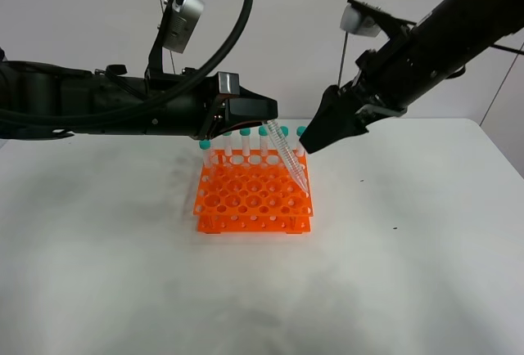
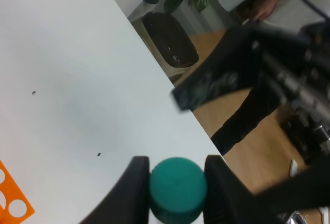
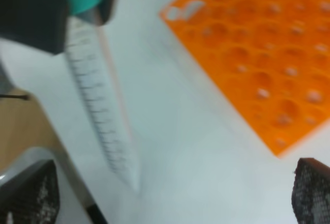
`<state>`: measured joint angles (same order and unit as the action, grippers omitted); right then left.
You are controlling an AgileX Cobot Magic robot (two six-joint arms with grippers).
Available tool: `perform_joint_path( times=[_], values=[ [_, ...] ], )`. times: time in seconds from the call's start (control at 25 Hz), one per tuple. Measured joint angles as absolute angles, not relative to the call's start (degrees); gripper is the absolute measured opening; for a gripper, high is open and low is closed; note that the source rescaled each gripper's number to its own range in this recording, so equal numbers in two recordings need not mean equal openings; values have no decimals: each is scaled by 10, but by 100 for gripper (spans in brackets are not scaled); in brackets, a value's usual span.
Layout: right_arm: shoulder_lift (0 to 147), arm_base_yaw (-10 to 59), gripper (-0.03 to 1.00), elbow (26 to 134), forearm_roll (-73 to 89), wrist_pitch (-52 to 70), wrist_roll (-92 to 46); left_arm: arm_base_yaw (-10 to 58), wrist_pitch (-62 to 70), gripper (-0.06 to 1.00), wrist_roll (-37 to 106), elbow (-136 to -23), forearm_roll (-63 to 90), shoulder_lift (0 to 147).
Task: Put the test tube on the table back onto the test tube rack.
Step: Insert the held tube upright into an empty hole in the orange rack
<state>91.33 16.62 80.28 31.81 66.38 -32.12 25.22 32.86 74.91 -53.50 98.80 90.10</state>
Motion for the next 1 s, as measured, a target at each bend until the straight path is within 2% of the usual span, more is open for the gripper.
perform_joint_path(
  times=[0.36, 0.56, 0.8, 1.0],
  values=[
    [917, 165, 100, 825, 102, 675, -113, 252, 329, 0, 749, -535, 988, 901],
    [932, 125, 100, 825, 79, 675, -95, 252, 329, 0, 749, -535, 988, 901],
    [933, 27, 100, 825, 68, 694, -95, 252, 329, 0, 749, -535, 988, 901],
    [933, 13, 100, 825, 72, 700, -97, 252, 329, 0, 749, -535, 988, 901]
  ],
)
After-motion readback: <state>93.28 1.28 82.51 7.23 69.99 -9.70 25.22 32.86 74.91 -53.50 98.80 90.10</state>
